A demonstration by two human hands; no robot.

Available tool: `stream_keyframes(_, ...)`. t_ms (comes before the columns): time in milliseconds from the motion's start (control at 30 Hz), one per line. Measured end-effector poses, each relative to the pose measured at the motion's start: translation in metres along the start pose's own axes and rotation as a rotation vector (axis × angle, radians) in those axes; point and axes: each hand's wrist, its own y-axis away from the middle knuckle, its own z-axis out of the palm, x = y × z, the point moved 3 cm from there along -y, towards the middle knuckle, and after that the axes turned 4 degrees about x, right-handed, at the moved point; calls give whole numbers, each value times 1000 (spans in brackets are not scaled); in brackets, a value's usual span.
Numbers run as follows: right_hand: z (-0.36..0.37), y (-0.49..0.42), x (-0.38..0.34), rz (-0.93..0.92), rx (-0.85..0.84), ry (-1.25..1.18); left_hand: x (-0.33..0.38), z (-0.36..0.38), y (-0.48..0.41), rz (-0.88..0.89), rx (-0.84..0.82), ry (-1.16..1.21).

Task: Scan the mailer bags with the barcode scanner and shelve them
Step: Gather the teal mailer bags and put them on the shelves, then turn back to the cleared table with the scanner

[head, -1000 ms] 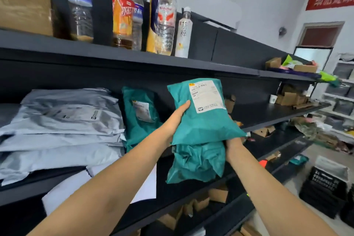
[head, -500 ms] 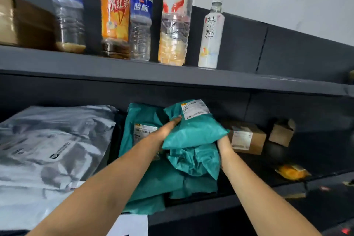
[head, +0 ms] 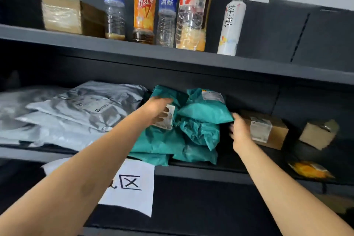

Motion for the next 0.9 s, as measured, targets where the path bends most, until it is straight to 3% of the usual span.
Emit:
stream_keyframes(100, -6, 39, -29, -442, 182, 205, -16, -34, 49, 83, 72, -120)
stream_keyframes(167, 10, 76, -45, -703, 181, 339, -26, -60, 84, 153, 130, -224)
stream_keyframes(267, 64, 142, -47, -882, -50, 381, -37, -110, 131, 229, 245, -407)
stream_keyframes(400, 162, 257, -16, -1014, -535, 514, -59, -204, 202, 147, 383, -668)
stream_keyframes(600, 279, 443, 46, -1018, -1109, 711, -115, -377, 335, -85, 660, -859)
stream_keyframes(700, 331, 531, 66, -968, -1257, 711, -146, -461, 412, -212, 804, -853)
stream_keyframes(900, 426, 691, 97, -854, -1441, 658, -186, -601, 533, -357, 895, -910)
